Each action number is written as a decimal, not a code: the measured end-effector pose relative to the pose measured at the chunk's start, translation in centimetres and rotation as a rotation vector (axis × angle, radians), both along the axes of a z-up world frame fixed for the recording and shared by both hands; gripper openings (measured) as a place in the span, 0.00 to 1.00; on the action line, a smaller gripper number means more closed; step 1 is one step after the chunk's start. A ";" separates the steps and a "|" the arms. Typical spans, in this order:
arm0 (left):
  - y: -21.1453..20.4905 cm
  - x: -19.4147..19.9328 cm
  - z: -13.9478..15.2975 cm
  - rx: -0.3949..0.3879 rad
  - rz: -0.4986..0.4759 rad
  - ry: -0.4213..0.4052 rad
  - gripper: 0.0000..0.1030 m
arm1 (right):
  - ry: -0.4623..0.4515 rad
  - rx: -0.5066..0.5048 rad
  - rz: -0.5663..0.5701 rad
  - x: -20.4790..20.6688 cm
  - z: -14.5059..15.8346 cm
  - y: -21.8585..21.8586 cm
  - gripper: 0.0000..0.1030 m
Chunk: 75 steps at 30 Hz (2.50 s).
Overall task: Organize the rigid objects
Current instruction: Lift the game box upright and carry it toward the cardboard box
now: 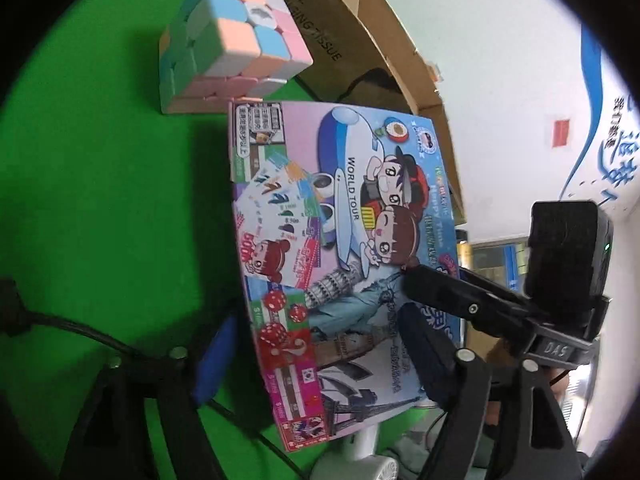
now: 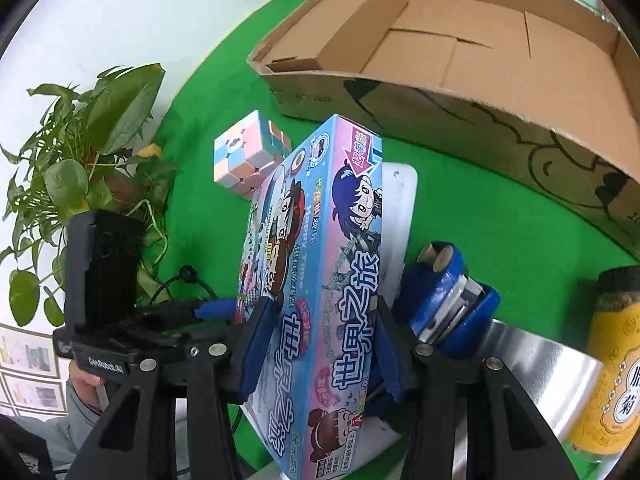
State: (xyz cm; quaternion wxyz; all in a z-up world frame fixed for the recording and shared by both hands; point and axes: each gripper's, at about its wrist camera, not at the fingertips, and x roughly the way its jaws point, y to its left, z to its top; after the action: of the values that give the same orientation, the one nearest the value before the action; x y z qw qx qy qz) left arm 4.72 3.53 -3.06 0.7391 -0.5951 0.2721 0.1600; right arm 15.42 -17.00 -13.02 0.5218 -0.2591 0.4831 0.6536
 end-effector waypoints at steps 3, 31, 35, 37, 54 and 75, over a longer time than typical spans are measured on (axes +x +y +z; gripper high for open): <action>-0.5 -0.1 -0.1 0.035 -0.024 0.008 0.76 | -0.002 0.030 -0.014 0.6 0.0 -0.5 0.43; 1.1 -0.1 2.3 0.139 -0.335 -0.132 0.72 | 0.290 0.411 -0.474 9.9 10.7 -10.7 0.29; 0.4 -1.0 2.1 0.127 -0.391 -0.098 0.70 | 0.313 0.390 -0.534 13.7 10.2 -12.2 0.29; 0.1 -1.3 2.5 0.147 -0.398 -0.085 0.70 | 0.337 0.395 -0.557 14.1 9.6 -13.0 0.29; 0.1 -0.2 2.0 0.119 -0.356 -0.067 0.72 | 0.351 0.397 -0.529 14.9 7.4 -13.1 0.28; 1.0 -4.2 0.7 0.010 -0.207 -0.368 0.75 | 0.507 0.411 -0.403 16.9 11.1 -6.8 0.27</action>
State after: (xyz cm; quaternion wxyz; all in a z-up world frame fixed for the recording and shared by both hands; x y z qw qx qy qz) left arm 0.54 4.56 -2.38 0.7918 -0.5793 0.1913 -0.0269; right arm 32.37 -23.76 -1.89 0.5448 0.1209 0.4971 0.6644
